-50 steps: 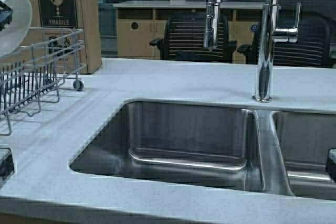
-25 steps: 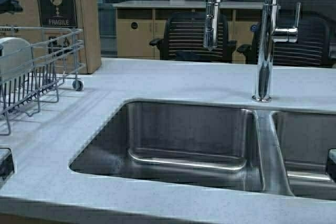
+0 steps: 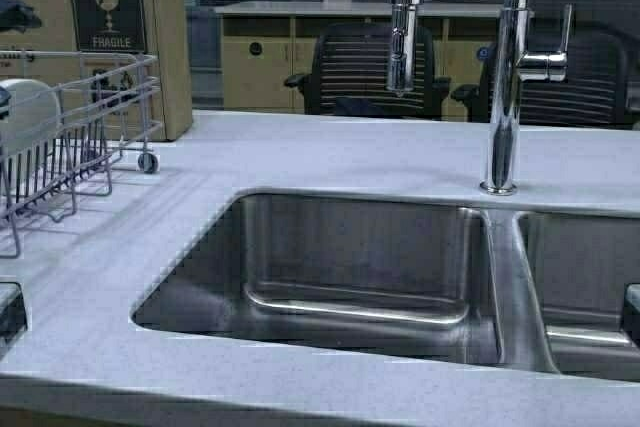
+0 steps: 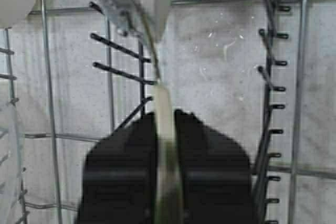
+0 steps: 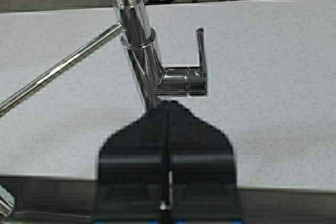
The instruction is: Wash the pan
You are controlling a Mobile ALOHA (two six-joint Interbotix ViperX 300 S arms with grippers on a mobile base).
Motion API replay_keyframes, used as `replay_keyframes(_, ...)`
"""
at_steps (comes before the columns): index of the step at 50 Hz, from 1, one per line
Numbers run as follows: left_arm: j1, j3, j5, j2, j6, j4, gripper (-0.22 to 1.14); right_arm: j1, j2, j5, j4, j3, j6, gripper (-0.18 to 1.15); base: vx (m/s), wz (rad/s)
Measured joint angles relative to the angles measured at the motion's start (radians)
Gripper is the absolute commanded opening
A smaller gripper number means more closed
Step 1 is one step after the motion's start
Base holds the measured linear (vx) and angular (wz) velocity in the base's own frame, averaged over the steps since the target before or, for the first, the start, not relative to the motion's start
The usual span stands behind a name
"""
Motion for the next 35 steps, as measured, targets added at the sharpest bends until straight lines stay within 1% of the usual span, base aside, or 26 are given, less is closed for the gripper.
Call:
replay_keyframes(9,0.002,-0.002,-0.006,-0.002,-0.005,-0.006,0.98,-0.002,0.0,-0.002,0.002,-0.002,0.0,0.05,0.0,0.0)
replay_keyframes(11,0.002,-0.005,-0.006,-0.002,-0.009,-0.006,1.06,-0.002,0.0,-0.002,0.002,0.0,0.0,0.05,0.0,0.0)
replay_keyframes(13,0.002,-0.006,-0.006,-0.002,-0.011,-0.006,1.06,0.0,0.0,0.0,0.002,0.0,0.0,0.05,0.0,0.0)
replay_keyframes(18,0.003,-0.011,-0.005,-0.002,-0.012,-0.009,1.0,0.0,0.0,-0.002,0.0,0.0,0.0,0.05,0.0,0.0)
replay_keyframes(35,-0.006,-0.015,0.002,-0.021,-0.012,-0.018,1.0,0.0,0.0,0.0,0.002,0.0,0.0,0.05,0.0,0.0)
